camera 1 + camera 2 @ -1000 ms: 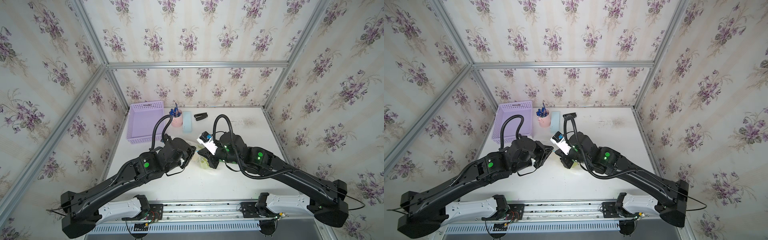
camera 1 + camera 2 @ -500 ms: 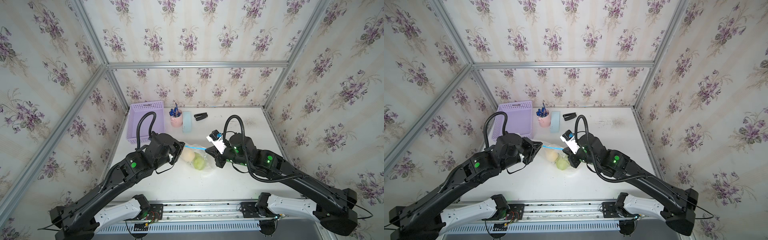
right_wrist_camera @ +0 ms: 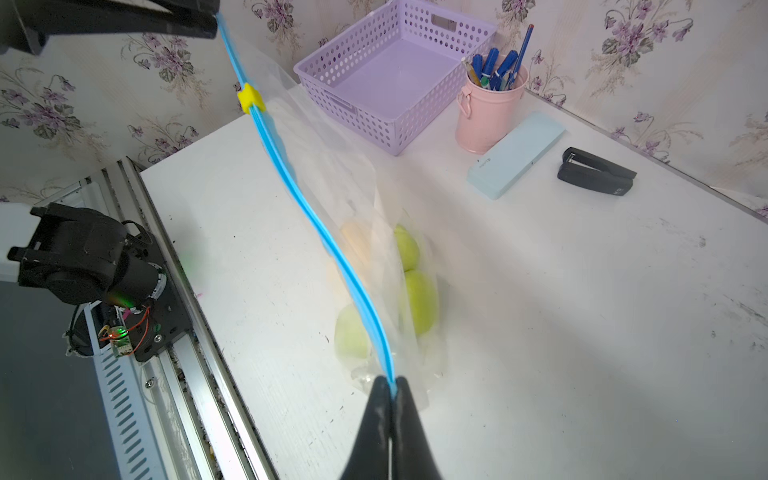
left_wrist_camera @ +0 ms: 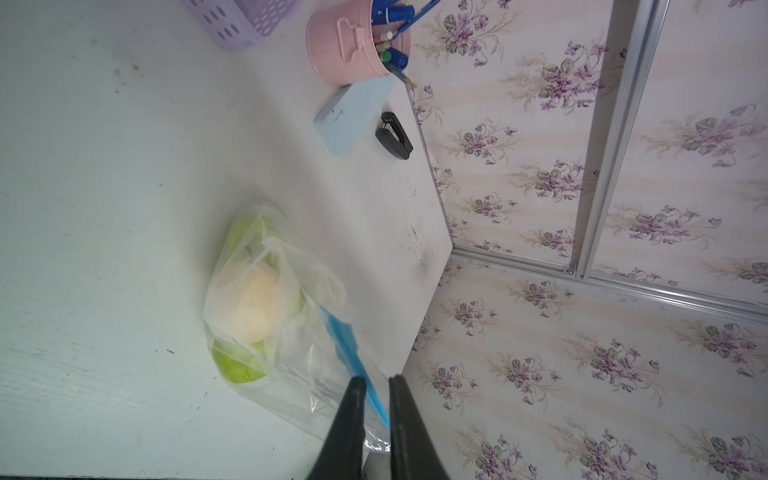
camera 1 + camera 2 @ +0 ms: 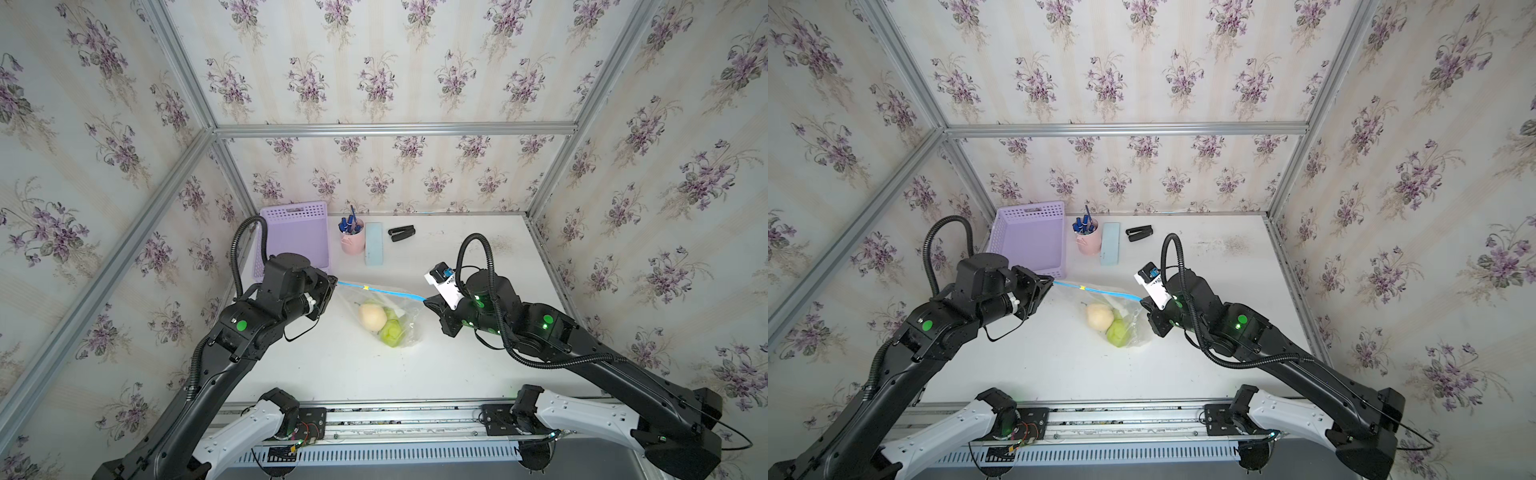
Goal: Open the zip-top bag and take out the pear
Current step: Unzip the zipper on the zipper food storage bag.
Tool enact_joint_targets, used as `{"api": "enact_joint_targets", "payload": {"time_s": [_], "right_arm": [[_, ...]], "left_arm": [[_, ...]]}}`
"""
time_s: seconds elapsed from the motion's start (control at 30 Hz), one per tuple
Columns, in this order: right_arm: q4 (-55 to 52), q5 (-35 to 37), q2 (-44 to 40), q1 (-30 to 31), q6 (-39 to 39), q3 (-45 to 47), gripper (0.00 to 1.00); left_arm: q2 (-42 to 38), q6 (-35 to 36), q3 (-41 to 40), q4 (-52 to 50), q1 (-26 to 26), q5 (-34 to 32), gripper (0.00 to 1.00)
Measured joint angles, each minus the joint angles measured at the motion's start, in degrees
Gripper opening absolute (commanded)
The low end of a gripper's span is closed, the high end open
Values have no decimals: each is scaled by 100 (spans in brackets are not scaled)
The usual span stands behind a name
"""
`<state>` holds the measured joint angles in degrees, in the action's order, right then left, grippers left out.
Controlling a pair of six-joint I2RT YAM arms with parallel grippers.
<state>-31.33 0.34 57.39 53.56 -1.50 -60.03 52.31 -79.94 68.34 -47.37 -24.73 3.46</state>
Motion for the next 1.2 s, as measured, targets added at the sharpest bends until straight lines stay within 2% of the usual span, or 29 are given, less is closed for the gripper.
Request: {"api": "enact_joint_targets", "payload": {"time_s": [0.13,0.2,0.23,0.27,0.37,0.47,0.57,0.77,0.93,1.13,1.2], "right_arm": [[-2,-2,0,-2,-2,9,0],[-9,-2,15,-4,-2,-7,0],[-9,-2,37,-7,-2,-17,0],[-9,-7,70,-11,0,-31,0],[-9,-35,144,-11,0,-37,0],[-9,-92,188,-11,0,-42,0],[-9,-107,229,-11,0,-61,0],[2,-155,345,-11,4,-140,0],[4,-219,354,-11,15,-144,0],[4,-236,385,-11,22,-144,0],[7,-258,391,-11,22,-144,0]], "left_arm": [[37,166,-24,24,293,457,33],[190,184,50,103,210,743,53],[304,188,131,190,42,870,66],[389,173,195,306,-201,962,73],[400,-149,157,612,-968,1154,81],[358,-525,-114,833,-1554,1073,82],[466,-719,-153,868,-1834,914,82],[516,-951,57,702,-1915,249,75],[568,-994,170,417,-1915,-227,57],[616,-1010,55,129,-1910,-439,56],[573,-1034,-74,79,-1910,-498,51]]}}
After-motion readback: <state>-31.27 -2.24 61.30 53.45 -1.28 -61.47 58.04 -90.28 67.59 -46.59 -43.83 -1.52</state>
